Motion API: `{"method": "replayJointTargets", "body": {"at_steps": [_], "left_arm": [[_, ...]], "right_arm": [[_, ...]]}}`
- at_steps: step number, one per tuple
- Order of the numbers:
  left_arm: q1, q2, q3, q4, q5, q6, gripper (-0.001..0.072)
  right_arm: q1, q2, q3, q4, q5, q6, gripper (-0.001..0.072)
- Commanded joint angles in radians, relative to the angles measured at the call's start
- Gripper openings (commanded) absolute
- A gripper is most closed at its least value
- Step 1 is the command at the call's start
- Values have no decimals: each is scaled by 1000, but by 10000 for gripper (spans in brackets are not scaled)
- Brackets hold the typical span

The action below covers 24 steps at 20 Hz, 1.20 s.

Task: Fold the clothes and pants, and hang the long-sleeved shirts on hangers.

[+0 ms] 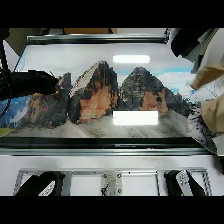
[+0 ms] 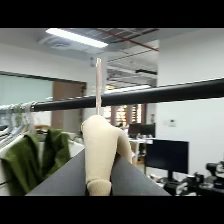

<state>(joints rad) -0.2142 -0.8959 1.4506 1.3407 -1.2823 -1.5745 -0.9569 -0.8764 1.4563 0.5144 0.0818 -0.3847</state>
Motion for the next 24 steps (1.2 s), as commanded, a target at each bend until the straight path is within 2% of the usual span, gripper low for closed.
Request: {"method": "replayJointTargets", "body": {"at_steps": [1,3,7,11,14,20,24], "left_arm": [[0,-1,0,1,-1,0,19],[0,-1,0,1,-2,0,19],[0,-1,0,0,-3,0,19],[0,-1,0,3,-32,0,19],[0,-1,0,3,-34,0,19],[0,-1,0,3,-34,1,19],[0,-1,0,3,-23,1,19]], "right_arm": [[-2,-47,103,-20,-138,-31,22],[-2,-60,137,-67,-148,-31,22],[-2,-63,149,-66,-344,8,21],[-2,-63,149,-66,-370,14,21],[-2,-63,148,-21,-465,14,21],[1,-57,142,59,-497,-84,23],[1,-53,141,77,-497,-84,43]]}}
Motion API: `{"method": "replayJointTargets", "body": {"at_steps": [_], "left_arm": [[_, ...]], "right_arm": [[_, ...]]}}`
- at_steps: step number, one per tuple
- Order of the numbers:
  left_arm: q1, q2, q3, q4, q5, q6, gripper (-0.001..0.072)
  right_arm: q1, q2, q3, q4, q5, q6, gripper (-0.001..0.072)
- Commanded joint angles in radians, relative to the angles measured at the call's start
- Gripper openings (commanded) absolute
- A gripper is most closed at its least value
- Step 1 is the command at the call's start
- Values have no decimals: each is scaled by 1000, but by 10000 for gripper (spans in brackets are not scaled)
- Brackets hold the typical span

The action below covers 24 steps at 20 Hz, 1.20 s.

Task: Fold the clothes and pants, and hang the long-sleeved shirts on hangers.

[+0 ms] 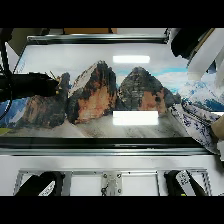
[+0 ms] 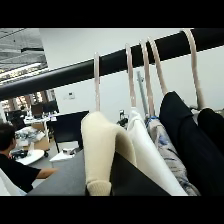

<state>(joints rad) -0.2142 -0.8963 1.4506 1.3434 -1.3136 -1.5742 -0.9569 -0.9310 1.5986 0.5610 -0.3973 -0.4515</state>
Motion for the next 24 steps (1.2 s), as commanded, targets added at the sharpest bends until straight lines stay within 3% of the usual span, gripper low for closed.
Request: {"method": "replayJointTargets", "body": {"at_steps": [1,2,4,5,9,12,17,21,24], "left_arm": [[0,0,0,1,8,1,20],[0,0,0,0,8,0,19],[0,0,0,0,6,0,19],[0,0,0,0,6,0,20],[0,0,0,0,7,0,19],[0,0,-1,0,8,0,19],[0,0,-1,0,6,0,20],[0,-1,-1,1,7,0,19],[0,-28,-1,0,6,0,19]], "right_arm": [[1,4,-1,65,-18,-17,44],[1,6,-1,97,-18,-17,106],[1,13,-1,178,-19,-42,576],[1,20,-1,229,-19,-73,669],[13,69,-2,495,-35,-225,661],[110,98,-2,721,-94,-514,661],[438,84,-13,938,-279,-910,661],[768,31,-52,958,-448,-1075,661],[989,-54,-83,1134,-606,-1246,661]]}}
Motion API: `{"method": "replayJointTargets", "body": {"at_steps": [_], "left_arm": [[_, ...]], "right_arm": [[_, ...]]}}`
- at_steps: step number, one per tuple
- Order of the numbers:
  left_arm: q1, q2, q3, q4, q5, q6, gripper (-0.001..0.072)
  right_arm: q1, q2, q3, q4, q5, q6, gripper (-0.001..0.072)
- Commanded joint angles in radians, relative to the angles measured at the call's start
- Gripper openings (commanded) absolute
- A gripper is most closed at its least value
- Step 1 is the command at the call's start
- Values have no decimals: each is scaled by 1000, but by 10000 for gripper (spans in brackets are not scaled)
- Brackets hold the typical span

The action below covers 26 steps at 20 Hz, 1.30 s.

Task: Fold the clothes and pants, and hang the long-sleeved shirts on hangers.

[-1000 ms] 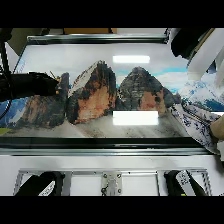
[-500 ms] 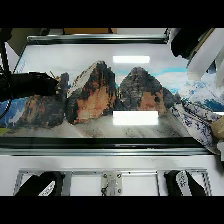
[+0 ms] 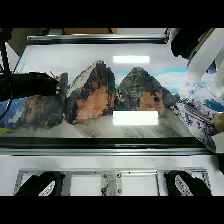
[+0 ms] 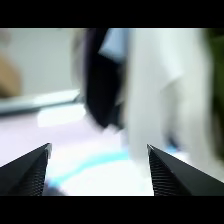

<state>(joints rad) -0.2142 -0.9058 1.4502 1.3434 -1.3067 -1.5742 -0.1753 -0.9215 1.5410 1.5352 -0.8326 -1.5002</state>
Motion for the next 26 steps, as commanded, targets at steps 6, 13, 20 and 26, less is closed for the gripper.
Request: {"method": "replayJointTargets", "body": {"at_steps": [6,13,20,26], "left_arm": [[0,-161,-6,-40,0,0,19],[-35,-101,-310,-164,234,1,19],[-78,-103,-325,-164,242,7,19],[-77,-103,-325,-166,242,6,19]], "right_arm": [[518,-307,-29,527,-375,-435,661],[674,-394,-55,526,-290,-435,661],[676,-396,-55,516,-293,-435,38],[676,-396,-55,507,-293,-435,36]]}}
